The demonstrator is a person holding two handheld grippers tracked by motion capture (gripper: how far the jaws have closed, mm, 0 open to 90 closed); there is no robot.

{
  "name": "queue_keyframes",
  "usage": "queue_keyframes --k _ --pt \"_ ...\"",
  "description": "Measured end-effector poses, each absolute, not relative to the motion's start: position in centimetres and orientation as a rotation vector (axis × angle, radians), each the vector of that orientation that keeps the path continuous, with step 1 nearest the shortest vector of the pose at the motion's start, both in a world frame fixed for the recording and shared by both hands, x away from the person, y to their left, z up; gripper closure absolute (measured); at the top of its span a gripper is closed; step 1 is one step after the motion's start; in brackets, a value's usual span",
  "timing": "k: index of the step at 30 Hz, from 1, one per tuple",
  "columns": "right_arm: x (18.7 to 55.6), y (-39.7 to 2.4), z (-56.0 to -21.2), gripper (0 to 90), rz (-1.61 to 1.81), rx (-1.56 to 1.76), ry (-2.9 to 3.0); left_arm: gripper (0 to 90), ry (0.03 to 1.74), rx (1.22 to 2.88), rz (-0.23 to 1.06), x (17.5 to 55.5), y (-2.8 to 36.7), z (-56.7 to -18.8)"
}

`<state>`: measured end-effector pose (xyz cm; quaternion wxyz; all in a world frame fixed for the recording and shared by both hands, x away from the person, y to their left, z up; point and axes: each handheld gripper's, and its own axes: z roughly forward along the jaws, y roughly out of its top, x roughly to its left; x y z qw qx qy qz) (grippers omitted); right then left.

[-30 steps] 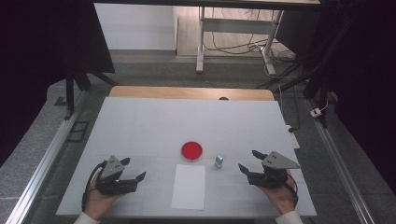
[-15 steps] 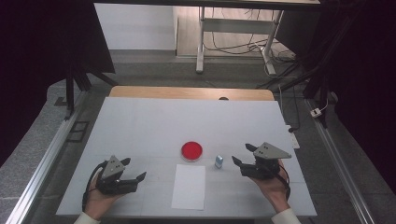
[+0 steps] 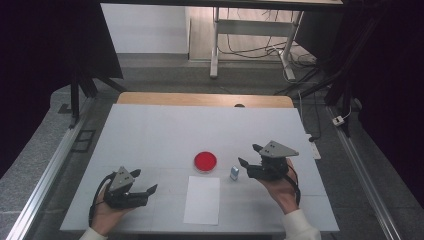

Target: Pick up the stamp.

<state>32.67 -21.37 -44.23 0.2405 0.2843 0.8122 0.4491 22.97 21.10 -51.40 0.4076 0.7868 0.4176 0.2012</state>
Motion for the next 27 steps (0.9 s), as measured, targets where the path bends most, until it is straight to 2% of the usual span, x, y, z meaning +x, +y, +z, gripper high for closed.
queue_keyframes --k 27 --pt "33.9 -18.8 -46.7 33.7 1.118 0.79 2.443 20.6 1.053 1.999 0.509 23.0 21.0 -51.7"
